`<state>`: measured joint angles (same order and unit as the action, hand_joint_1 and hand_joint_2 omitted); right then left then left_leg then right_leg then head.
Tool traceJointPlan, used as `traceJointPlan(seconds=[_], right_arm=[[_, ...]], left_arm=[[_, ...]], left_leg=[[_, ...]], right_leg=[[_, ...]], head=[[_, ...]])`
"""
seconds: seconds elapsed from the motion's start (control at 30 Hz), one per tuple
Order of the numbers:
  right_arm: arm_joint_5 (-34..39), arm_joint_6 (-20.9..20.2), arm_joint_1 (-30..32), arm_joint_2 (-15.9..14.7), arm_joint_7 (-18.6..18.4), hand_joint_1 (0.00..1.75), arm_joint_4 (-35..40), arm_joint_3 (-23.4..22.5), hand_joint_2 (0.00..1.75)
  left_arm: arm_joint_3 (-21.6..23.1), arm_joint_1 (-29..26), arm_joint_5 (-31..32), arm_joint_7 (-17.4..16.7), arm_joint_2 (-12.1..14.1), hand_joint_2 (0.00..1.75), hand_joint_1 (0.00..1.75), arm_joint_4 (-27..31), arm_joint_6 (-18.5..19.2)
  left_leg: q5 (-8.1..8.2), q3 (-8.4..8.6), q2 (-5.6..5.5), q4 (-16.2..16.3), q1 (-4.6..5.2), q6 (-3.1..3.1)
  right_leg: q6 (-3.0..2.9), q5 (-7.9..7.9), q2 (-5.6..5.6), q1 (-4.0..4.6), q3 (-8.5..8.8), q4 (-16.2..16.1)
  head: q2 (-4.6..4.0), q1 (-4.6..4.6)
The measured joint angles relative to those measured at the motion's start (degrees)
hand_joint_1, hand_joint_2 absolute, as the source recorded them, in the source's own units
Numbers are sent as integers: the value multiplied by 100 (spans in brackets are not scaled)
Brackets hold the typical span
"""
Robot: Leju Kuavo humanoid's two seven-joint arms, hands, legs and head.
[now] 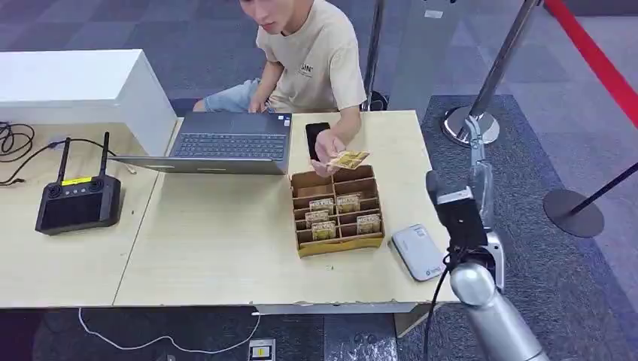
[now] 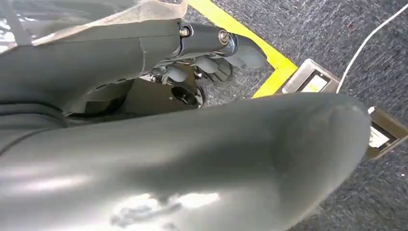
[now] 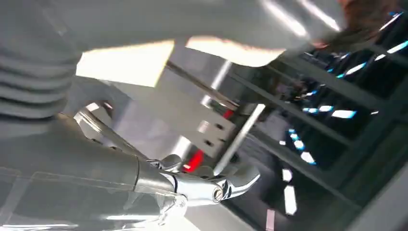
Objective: Pass the card to the sensor for recognition and then transmit it.
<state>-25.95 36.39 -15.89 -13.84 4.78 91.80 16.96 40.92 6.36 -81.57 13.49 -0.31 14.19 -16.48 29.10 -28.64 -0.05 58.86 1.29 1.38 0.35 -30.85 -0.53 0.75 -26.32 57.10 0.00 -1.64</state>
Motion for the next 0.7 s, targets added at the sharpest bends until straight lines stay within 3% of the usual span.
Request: traceJointPlan(seconds=[0.7], right_arm=[[-4114, 177, -861, -223, -1010, 0, 212, 1796, 175]], left_arm=[[273, 182, 192, -267, 17, 0, 0, 0, -85]], left_leg=[[-1, -2, 0, 0, 0, -1]], right_leg=[[0, 0, 0, 0, -2, 1]], head=[[-2, 0]])
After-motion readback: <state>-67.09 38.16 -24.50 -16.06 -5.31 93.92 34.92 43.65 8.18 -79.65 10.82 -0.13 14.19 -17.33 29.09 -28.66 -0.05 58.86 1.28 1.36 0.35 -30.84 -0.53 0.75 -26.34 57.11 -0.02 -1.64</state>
